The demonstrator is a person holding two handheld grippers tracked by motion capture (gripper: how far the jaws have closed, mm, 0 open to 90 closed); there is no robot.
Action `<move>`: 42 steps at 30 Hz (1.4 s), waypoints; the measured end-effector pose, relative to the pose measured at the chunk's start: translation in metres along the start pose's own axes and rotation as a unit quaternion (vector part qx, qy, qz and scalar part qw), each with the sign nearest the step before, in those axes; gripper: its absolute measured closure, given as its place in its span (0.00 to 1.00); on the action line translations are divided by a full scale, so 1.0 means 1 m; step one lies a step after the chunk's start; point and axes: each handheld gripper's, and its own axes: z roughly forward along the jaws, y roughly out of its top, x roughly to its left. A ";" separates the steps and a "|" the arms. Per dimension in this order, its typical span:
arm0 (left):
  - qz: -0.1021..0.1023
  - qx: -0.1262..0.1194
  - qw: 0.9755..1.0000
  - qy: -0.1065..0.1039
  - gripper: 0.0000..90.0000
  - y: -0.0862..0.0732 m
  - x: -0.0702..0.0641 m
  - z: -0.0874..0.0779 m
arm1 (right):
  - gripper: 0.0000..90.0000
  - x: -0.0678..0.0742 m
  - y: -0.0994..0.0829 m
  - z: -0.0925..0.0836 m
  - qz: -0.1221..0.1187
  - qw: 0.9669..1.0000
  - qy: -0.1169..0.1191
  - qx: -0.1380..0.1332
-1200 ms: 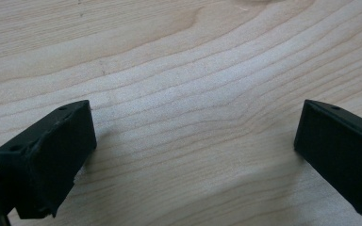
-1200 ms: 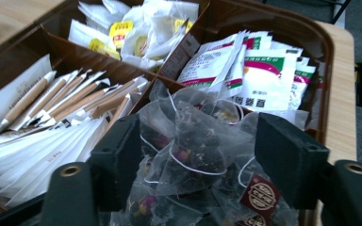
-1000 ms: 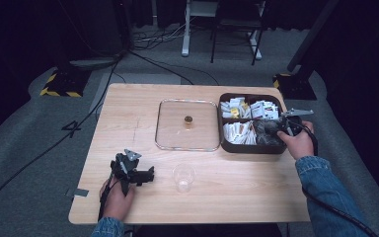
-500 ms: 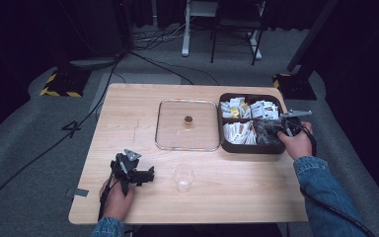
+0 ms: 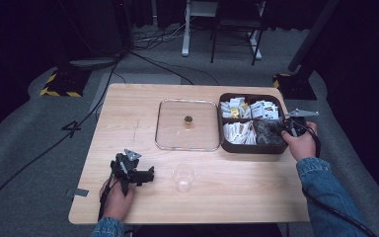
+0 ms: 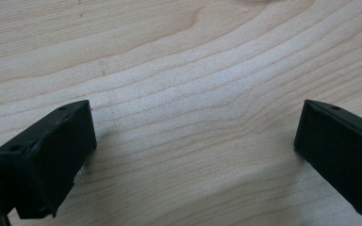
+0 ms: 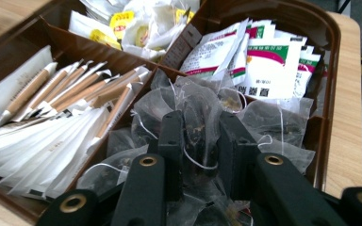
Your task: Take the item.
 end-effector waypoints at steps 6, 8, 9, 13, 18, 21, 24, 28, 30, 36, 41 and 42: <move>0.000 0.000 1.000 0.000 0.00 0.000 0.000 0.000 | 0.82 -0.002 0.001 -0.010 0.009 1.000 0.008 -0.021; 0.000 0.000 1.000 0.000 0.00 0.000 0.000 0.000 | 0.82 -0.002 0.000 -0.017 0.015 0.999 0.018 -0.036; 0.000 0.000 1.000 0.000 0.00 0.000 0.000 0.000 | 0.82 -0.001 0.001 -0.020 0.015 0.999 0.020 -0.041; 0.001 0.000 1.000 0.000 0.00 0.000 0.000 0.000 | 0.82 0.001 0.002 -0.028 0.012 0.998 0.029 -0.052; 0.001 -0.001 1.000 0.000 0.00 0.000 0.000 0.000 | 0.82 0.009 0.008 -0.045 0.000 0.997 0.048 -0.067; 0.000 0.000 1.000 0.000 0.00 0.000 0.000 0.000 | 0.82 0.014 0.009 -0.052 -0.006 0.996 0.056 -0.071; 0.001 0.000 1.000 0.000 0.00 0.000 0.000 0.000 | 0.82 0.016 0.009 -0.055 -0.009 0.996 0.060 -0.073; 0.001 -0.001 1.000 0.000 0.00 0.000 0.000 0.000 | 0.82 0.020 0.010 -0.061 -0.010 0.995 0.065 -0.074; 0.001 0.000 1.000 0.000 0.00 0.000 0.000 0.000 | 0.82 0.024 0.011 -0.063 -0.011 0.995 0.071 -0.076; 0.002 -0.002 1.000 0.000 0.00 -0.001 -0.001 -0.001 | 0.82 0.050 0.020 -0.071 -0.037 0.990 0.105 -0.085; -0.001 -0.001 1.000 0.000 0.00 -0.002 -0.001 -0.001 | 0.82 0.069 0.027 -0.075 -0.058 0.986 0.129 -0.091; -0.001 -0.001 1.000 0.000 0.00 -0.002 -0.001 -0.001 | 0.82 0.079 0.030 -0.078 -0.068 0.983 0.140 -0.095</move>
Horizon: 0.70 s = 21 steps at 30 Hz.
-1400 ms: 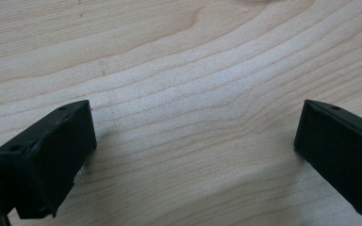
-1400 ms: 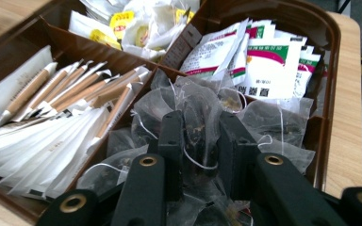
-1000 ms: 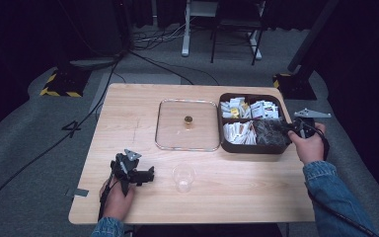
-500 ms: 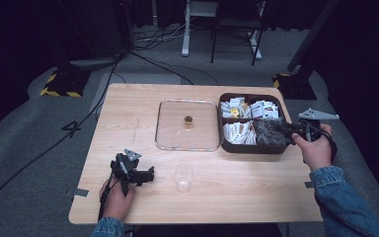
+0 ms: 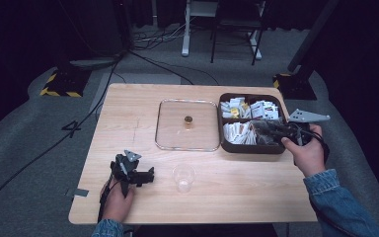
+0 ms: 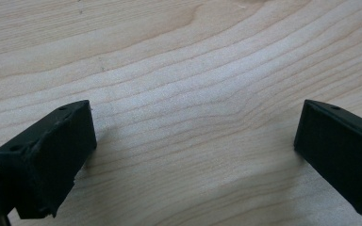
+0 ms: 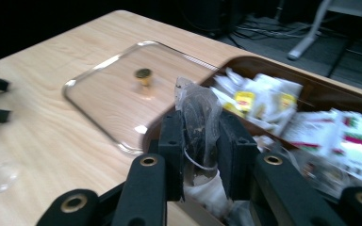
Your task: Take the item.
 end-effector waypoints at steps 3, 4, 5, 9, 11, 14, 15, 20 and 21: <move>0.001 0.001 1.000 0.001 0.00 0.000 0.000 0.000 | 0.82 0.009 0.005 0.000 -0.008 1.000 0.011 -0.003; 0.001 0.001 1.000 0.000 0.00 0.000 0.000 0.000 | 0.82 0.013 0.007 0.001 -0.013 1.000 0.016 -0.004; 0.001 0.000 1.000 0.000 0.00 0.000 0.000 0.000 | 0.82 0.022 0.011 0.002 -0.018 0.999 0.027 -0.007; 0.001 0.000 1.000 0.000 0.00 0.000 0.000 0.000 | 0.82 0.037 0.017 0.006 -0.028 0.999 0.045 -0.008; 0.001 0.000 1.000 0.000 0.00 0.000 0.000 0.000 | 0.82 0.042 0.018 0.008 -0.032 0.998 0.051 -0.009; 0.004 -0.001 1.000 -0.001 0.00 0.001 0.001 0.000 | 0.82 0.059 0.023 0.014 -0.043 0.996 0.072 -0.008; 0.004 -0.001 1.000 -0.001 0.00 0.001 0.001 0.000 | 0.82 0.063 0.024 0.015 -0.044 0.996 0.078 -0.010; 0.005 0.000 1.000 -0.002 0.00 0.002 0.001 0.001 | 0.82 0.084 0.028 0.023 -0.056 0.993 0.105 -0.013; 0.007 0.000 1.000 -0.002 0.00 0.002 0.001 0.001 | 0.82 0.088 0.029 0.025 -0.057 0.992 0.109 -0.011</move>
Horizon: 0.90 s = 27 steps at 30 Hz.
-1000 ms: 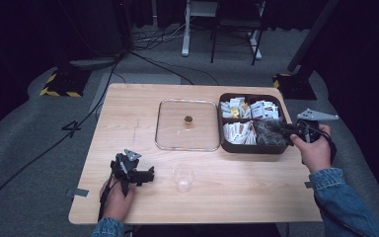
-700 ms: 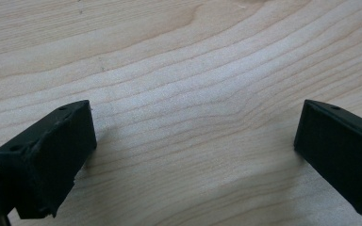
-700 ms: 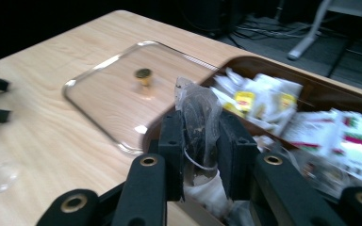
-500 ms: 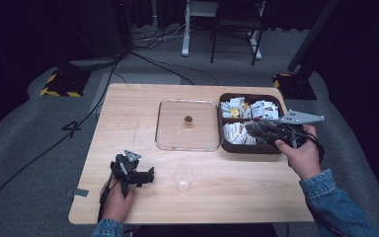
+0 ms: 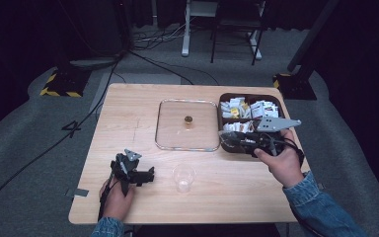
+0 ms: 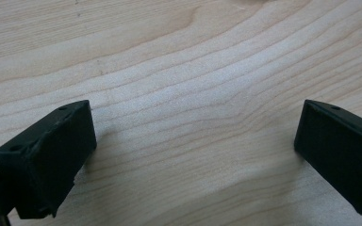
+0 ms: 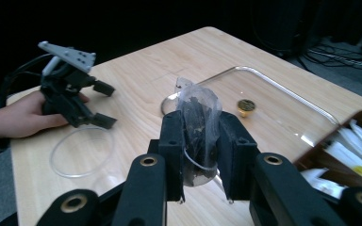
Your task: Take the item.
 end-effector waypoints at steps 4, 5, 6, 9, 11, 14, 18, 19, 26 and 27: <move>0.000 -0.001 1.000 -0.001 0.00 0.001 0.000 0.001 | 0.82 0.009 0.003 0.008 -0.004 1.000 0.014 0.003; 0.000 0.000 1.000 -0.001 0.00 0.001 0.000 0.001 | 0.82 0.009 0.003 0.008 -0.004 1.000 0.014 0.003; -0.001 0.000 1.000 -0.001 0.00 0.001 0.000 0.001 | 0.82 0.012 0.004 0.012 -0.005 1.000 0.021 0.003; 0.000 -0.001 1.000 -0.001 0.00 0.001 0.000 0.001 | 0.82 0.018 0.006 0.016 -0.006 1.000 0.030 0.004; 0.000 -0.001 1.000 -0.001 0.00 0.001 0.000 0.001 | 0.82 0.020 0.006 0.018 -0.008 0.999 0.033 0.003; 0.001 -0.001 1.000 0.000 0.00 0.003 0.000 0.002 | 0.82 0.030 0.009 0.025 -0.013 0.999 0.048 0.004; -0.001 -0.002 1.000 -0.002 0.00 0.003 0.000 0.003 | 0.82 0.039 0.011 0.034 -0.018 0.998 0.063 0.006; 0.000 -0.002 1.000 -0.001 0.00 0.004 0.000 0.003 | 0.82 0.041 0.011 0.036 -0.018 0.998 0.067 0.006; 0.000 -0.001 1.000 -0.002 0.00 0.004 0.000 0.003 | 0.82 0.055 0.012 0.052 -0.025 0.995 0.094 0.008; 0.000 -0.001 1.000 -0.002 0.00 0.004 0.000 0.003 | 0.82 0.057 0.012 0.055 -0.025 0.995 0.098 0.009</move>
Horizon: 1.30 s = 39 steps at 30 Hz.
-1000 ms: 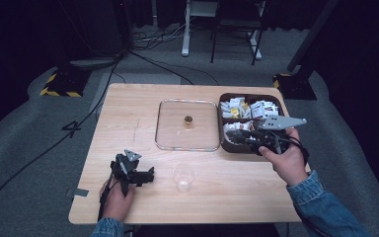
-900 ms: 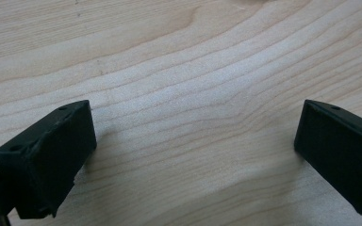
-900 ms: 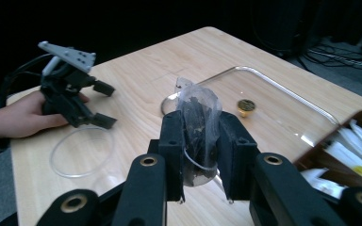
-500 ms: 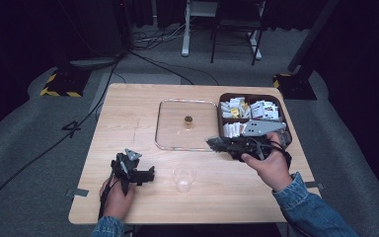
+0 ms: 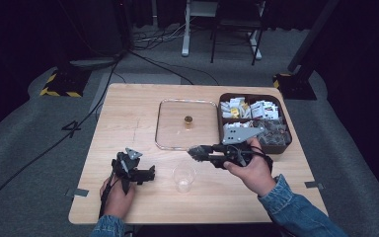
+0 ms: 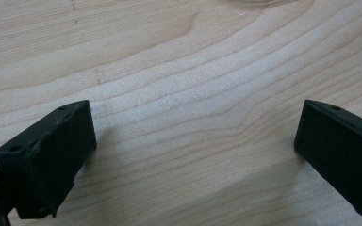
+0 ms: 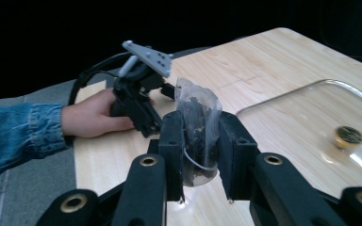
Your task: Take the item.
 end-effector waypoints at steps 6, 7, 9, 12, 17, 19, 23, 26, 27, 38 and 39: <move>-0.002 0.000 1.000 -0.001 0.00 0.000 0.000 0.000 | 0.82 0.008 -0.002 0.016 -0.001 1.000 0.021 0.007; -0.002 0.000 1.000 -0.001 0.00 0.000 0.000 0.000 | 0.82 0.009 -0.003 0.019 -0.002 1.000 0.022 0.008; -0.001 0.000 1.000 0.000 0.00 0.000 0.000 0.000 | 0.82 0.011 -0.004 0.023 -0.002 1.000 0.027 0.010; -0.001 0.001 1.000 0.000 0.00 0.000 0.000 0.000 | 0.82 0.013 -0.005 0.026 -0.003 0.999 0.031 0.011; -0.001 0.001 1.000 0.000 0.00 0.000 0.000 0.000 | 0.82 0.018 -0.009 0.036 -0.004 0.999 0.043 0.018; -0.001 0.001 1.000 0.000 0.00 0.000 0.000 0.000 | 0.82 0.020 -0.010 0.040 -0.006 0.999 0.045 0.023; -0.001 0.000 1.000 0.000 0.00 0.000 0.000 0.000 | 0.82 0.020 -0.015 0.045 -0.010 0.998 0.041 0.039; -0.001 0.001 1.000 0.000 0.00 0.000 0.000 0.000 | 0.82 0.020 -0.018 0.048 -0.012 0.998 0.035 0.052; -0.001 0.001 1.000 0.000 0.00 0.000 0.000 0.000 | 0.82 0.020 -0.018 0.048 -0.012 0.998 0.035 0.052; -0.002 0.000 1.000 -0.001 0.00 0.000 0.000 0.000 | 0.82 0.019 -0.030 0.054 -0.028 0.996 0.019 0.086; -0.002 0.000 1.000 -0.001 0.00 0.000 0.000 0.000 | 0.82 0.019 -0.031 0.055 -0.030 0.995 0.018 0.090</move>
